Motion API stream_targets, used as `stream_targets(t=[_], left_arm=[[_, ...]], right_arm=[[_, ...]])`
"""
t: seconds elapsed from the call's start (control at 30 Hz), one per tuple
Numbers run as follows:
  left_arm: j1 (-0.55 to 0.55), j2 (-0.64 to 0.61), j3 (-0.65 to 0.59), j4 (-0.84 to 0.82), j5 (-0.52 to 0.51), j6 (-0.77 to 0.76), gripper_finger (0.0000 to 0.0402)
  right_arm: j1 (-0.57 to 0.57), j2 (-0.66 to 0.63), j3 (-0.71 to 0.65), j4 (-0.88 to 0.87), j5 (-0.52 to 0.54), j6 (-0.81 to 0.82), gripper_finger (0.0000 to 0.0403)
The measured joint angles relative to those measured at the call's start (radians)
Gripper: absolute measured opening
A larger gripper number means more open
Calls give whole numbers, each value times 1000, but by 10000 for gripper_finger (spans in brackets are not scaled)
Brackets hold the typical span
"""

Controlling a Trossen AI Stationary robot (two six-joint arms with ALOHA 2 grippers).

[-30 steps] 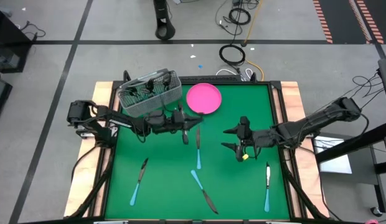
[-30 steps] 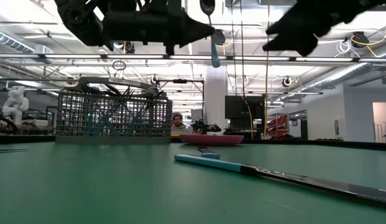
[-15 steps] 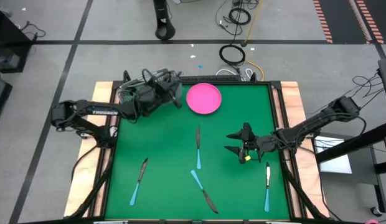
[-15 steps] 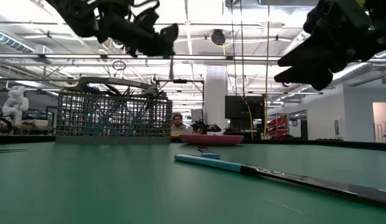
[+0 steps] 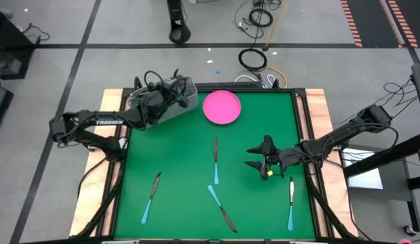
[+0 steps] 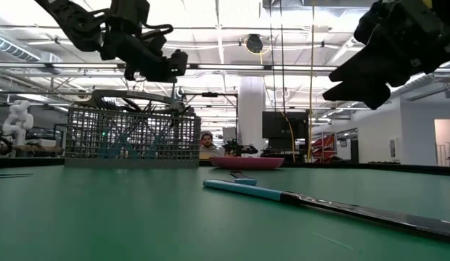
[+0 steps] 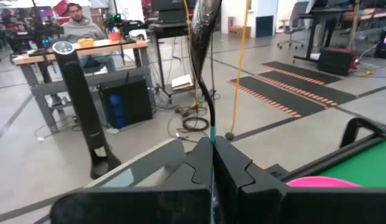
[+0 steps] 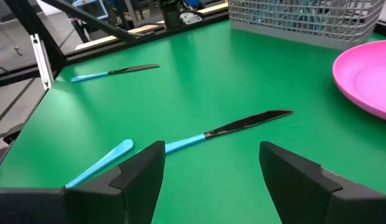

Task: Sort silverware
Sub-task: Put the blue spoon into the gray silverware holder

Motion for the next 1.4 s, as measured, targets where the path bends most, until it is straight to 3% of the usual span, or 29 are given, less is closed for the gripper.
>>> stream_targets(t=[0.2,0.47,0.77,1.03,1.4], left_arm=[[46,19,0,-35,-1,5,0],[22,-11,-1,-121,2,19,0],[42,-4,-1,-185,29,-150,0],[15,-4,-1,-231,36,-183,1],[15,-5,-1,-229,61,-212,81]], right_arm=[[0,0,0,4,0,51,251],[0,28,0,5,1,93,251],[0,84,0,11,-3,152,251],[0,90,1,72,-6,120,251],[0,90,1,103,-5,91,251]])
